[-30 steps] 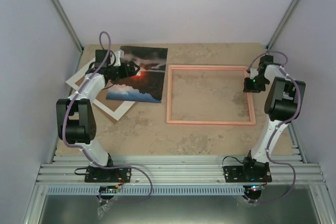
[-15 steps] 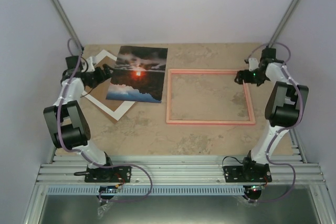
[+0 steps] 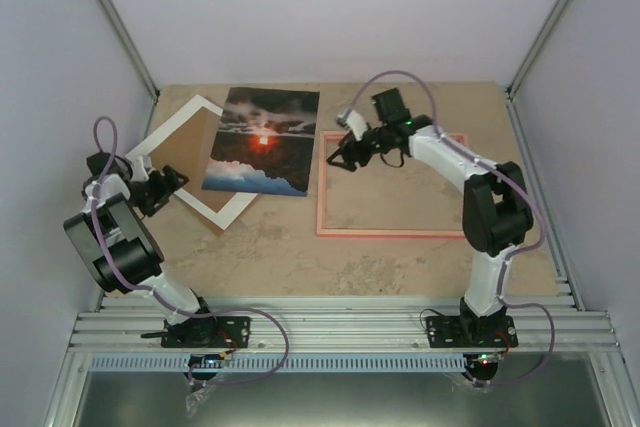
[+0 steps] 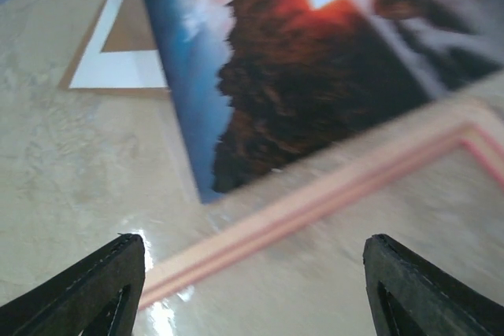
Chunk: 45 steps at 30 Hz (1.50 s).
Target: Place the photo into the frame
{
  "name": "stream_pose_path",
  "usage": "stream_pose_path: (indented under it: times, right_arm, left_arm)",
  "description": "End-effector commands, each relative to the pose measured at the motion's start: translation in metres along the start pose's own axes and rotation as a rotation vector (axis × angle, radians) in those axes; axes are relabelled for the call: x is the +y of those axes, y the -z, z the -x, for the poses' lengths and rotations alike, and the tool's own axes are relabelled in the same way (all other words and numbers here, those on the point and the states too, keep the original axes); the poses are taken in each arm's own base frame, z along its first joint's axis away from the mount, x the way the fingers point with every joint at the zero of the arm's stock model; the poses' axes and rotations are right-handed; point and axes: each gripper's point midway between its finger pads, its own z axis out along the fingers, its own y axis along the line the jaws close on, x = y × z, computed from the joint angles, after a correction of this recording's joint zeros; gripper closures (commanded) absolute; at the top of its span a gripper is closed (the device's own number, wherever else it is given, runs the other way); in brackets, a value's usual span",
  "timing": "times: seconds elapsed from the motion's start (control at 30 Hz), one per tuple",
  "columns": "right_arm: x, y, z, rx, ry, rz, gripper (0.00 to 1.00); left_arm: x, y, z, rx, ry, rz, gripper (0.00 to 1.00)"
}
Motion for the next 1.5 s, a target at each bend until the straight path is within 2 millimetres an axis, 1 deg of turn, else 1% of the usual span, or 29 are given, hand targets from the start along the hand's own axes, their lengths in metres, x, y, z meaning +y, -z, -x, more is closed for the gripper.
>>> stream_pose_path:
  times: [0.0,0.13,0.23,0.33,0.47,0.53,0.67,0.77,0.9,1.0,1.07,1.13,1.2,1.27,1.37,1.47]
  right_arm:
    - [0.033,-0.051,0.001,0.024,0.07,0.062,0.25]
    - [0.063,-0.099,-0.015,0.093,0.105,0.086,0.31]
    - [0.072,-0.122,-0.016,0.101,0.131,0.071,0.33]
    - [0.071,-0.139,-0.011,0.086,0.148,0.029,0.37]
    - [0.055,-0.16,-0.017,0.104,0.138,-0.051,0.4]
    - [0.05,-0.174,-0.029,0.125,0.143,-0.062,0.42]
    - [0.049,-0.198,-0.066,0.208,0.145,-0.055,0.48]
    - [0.049,-0.205,-0.092,0.258,0.155,-0.055,0.52]
    - [0.047,-0.208,-0.112,0.304,0.179,-0.067,0.55]
    - [0.042,-0.21,-0.123,0.334,0.186,-0.083,0.57]
    - [0.042,-0.211,-0.13,0.349,0.181,-0.084,0.57]
    - [0.042,-0.211,-0.133,0.354,0.176,-0.084,0.58]
    - [0.042,-0.211,-0.136,0.358,0.171,-0.081,0.6]
    - [0.042,-0.211,-0.138,0.364,0.166,-0.081,0.62]
    - [0.042,-0.211,-0.141,0.371,0.162,-0.081,0.63]
    - [0.042,-0.211,-0.141,0.375,0.159,-0.083,0.67]
  left_arm:
    - [0.008,-0.001,-0.02,0.033,0.023,-0.011,0.07]
    - [0.009,-0.005,-0.027,0.036,0.032,-0.025,0.08]
    - [0.01,-0.008,-0.028,0.042,0.043,-0.032,0.09]
    - [0.012,-0.012,-0.028,0.044,0.06,-0.044,0.1]
    - [0.011,-0.019,-0.027,0.054,0.068,-0.084,0.13]
    - [0.009,-0.022,-0.027,0.055,0.074,-0.106,0.14]
    - [0.012,-0.027,-0.029,0.053,0.08,-0.117,0.15]
    - [0.013,-0.031,-0.03,0.052,0.09,-0.125,0.17]
    - [0.013,-0.034,-0.027,0.043,0.099,-0.142,0.2]
    - [0.005,-0.027,-0.023,0.029,0.077,-0.159,0.25]
    - [0.001,-0.021,-0.02,0.006,0.055,-0.15,0.26]
    - [-0.003,-0.014,-0.016,-0.016,0.037,-0.145,0.28]
    - [-0.006,-0.012,-0.015,-0.028,0.031,-0.153,0.28]
    - [-0.005,-0.017,-0.016,-0.016,0.042,-0.16,0.28]
    - [0.002,-0.029,-0.021,0.013,0.062,-0.149,0.28]
    - [0.008,-0.039,-0.021,0.03,0.072,-0.146,0.27]
